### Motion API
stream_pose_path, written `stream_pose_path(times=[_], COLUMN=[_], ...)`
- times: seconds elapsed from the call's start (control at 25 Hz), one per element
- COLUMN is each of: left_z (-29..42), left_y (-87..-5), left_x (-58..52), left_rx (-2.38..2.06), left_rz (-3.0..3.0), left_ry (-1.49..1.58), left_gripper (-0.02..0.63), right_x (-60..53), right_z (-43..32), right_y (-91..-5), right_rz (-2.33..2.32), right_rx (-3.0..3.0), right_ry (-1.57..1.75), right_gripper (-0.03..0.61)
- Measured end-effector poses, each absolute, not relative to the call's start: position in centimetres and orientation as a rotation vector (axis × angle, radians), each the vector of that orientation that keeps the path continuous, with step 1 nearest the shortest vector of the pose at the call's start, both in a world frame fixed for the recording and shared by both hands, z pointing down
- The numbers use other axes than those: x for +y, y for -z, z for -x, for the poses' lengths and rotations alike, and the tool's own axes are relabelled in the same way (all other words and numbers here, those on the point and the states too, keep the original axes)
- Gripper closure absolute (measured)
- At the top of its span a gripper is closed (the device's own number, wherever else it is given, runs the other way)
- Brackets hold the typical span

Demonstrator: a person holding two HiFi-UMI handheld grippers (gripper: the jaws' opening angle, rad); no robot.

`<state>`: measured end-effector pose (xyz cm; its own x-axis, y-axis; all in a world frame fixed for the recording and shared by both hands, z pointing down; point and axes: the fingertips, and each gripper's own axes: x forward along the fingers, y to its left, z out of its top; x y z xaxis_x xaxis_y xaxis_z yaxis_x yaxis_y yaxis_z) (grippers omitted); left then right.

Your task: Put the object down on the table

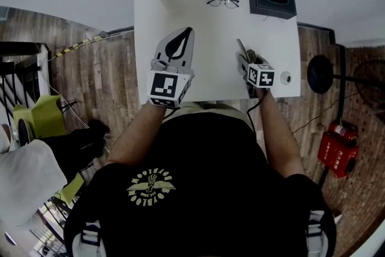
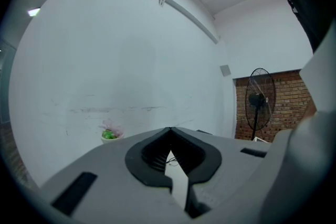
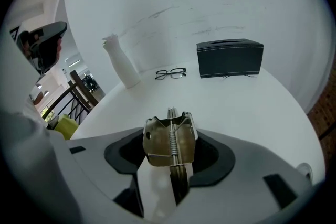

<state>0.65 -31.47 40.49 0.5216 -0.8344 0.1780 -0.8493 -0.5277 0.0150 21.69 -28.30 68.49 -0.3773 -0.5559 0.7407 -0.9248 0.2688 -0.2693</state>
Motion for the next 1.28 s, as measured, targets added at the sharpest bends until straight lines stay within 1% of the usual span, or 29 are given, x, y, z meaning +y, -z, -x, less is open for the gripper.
stream_pose_path(times=[0.08, 0.16, 0.24, 0.44, 0.64, 0.88, 1.08, 1.16, 1.28], left_z=[-0.8, -0.9, -1.0, -0.8, -0.3, -0.1, 0.1, 0.0, -0.1], left_y=[-40.7, -40.9, -40.9, -40.7, -40.2, -39.7, -39.3, -39.2, -38.6], left_x=[-31.3, -31.0, -30.7, -30.3, -30.2, -30.1, -29.9, -29.7, -29.5], left_rx=[-1.466, -1.459, -1.456, -1.462, -1.476, -1.483, -1.483, -1.486, -1.489], left_rz=[-2.647, -2.644, -2.646, -2.653, -2.650, -2.656, -2.648, -2.642, -2.650], left_ry=[-0.228, -0.230, -0.233, -0.234, -0.219, -0.203, -0.176, -0.168, -0.150], left_gripper=[0.607, 0.607, 0.607, 0.607, 0.607, 0.607, 0.607, 0.607, 0.607], right_x=[-28.2, -28.4, -28.5, -28.2, -28.3, -28.5, -28.5, -28.4, -28.5], right_z=[-22.3, -22.5, -22.8, -23.4, -24.3, -24.1, -21.6, -20.9, -20.5], right_y=[-68.6, -68.8, -69.1, -69.1, -67.8, -65.4, -61.3, -59.7, -57.1], right_rz=[-1.360, -1.389, -1.404, -1.378, -1.385, -1.409, -1.392, -1.383, -1.415], right_rx=[-2.035, -2.038, -2.017, -1.964, -1.912, -1.963, -2.098, -2.139, -2.172], right_ry=[-1.017, -1.192, -1.304, -1.024, -0.742, -0.720, -0.717, -0.701, -0.631], right_gripper=[0.350, 0.348, 0.327, 0.287, 0.278, 0.278, 0.279, 0.292, 0.395])
